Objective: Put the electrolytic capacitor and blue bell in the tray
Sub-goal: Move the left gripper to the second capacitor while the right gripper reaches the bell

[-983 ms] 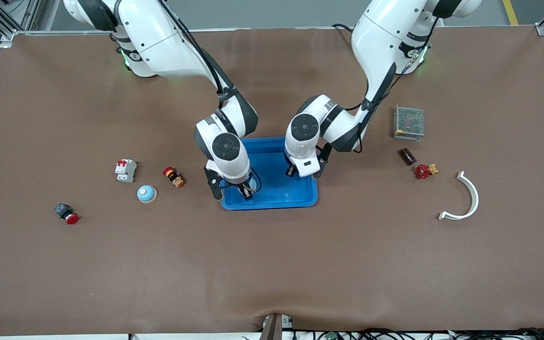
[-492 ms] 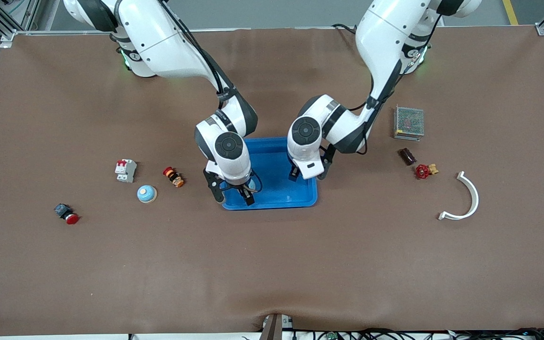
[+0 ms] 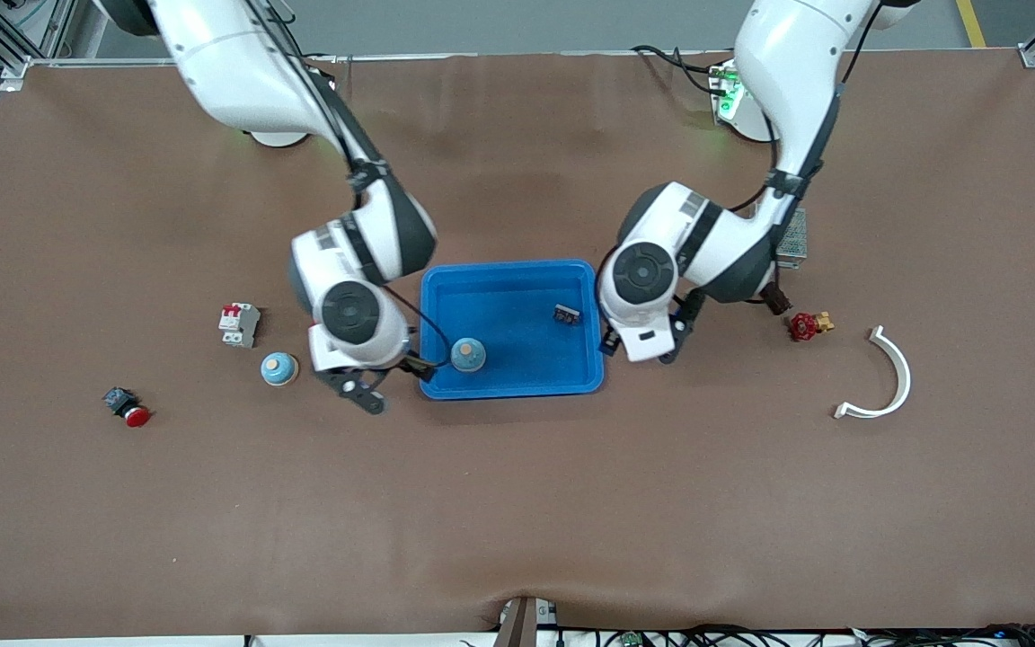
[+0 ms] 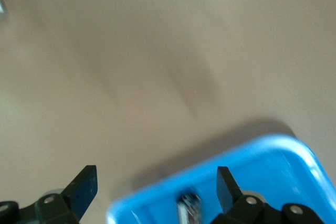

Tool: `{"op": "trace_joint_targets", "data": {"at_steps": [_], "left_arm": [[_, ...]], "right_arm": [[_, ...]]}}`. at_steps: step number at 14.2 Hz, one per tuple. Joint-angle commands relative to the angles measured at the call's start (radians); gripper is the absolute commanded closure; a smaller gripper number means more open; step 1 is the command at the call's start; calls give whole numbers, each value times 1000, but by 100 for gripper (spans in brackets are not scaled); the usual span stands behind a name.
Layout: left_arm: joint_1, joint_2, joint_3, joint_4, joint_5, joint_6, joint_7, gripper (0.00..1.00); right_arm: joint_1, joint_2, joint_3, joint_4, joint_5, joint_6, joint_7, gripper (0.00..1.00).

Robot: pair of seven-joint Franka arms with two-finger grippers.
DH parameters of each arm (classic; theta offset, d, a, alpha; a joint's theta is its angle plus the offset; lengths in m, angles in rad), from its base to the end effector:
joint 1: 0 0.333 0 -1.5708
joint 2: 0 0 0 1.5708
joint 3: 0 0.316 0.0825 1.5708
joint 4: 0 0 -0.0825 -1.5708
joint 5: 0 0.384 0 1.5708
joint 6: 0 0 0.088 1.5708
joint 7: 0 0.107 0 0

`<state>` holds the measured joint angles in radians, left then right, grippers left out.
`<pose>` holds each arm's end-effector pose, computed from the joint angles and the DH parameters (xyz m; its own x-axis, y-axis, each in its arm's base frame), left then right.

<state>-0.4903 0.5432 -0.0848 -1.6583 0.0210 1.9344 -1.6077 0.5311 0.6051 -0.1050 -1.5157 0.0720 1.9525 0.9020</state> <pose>0.5487 -0.3475 0.2757 0.5138 0.8577 -0.0171 0.8254 -0.4997 -0.2627 0.6192 0.2979 0.2971 0.8723 -0.4780 -0.1031 -0.4650 -0.8761 0.1274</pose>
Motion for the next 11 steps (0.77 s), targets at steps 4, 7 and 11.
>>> {"op": "trace_joint_targets", "data": {"at_steps": [4,7,11], "left_arm": [[134,-144,-7,-184,124,-97,188,0],[188,-189,-10,-280,195,-71,268,0],[251,-245,-12,-450,249,95,321,0]], "right_arm": [[-151,-99,13,-177,-116,136,-334,0],[-224,-125,13,-321,-120,323,-477,0],[-292,-142,13,-467,-118,521,-639,0]]}}
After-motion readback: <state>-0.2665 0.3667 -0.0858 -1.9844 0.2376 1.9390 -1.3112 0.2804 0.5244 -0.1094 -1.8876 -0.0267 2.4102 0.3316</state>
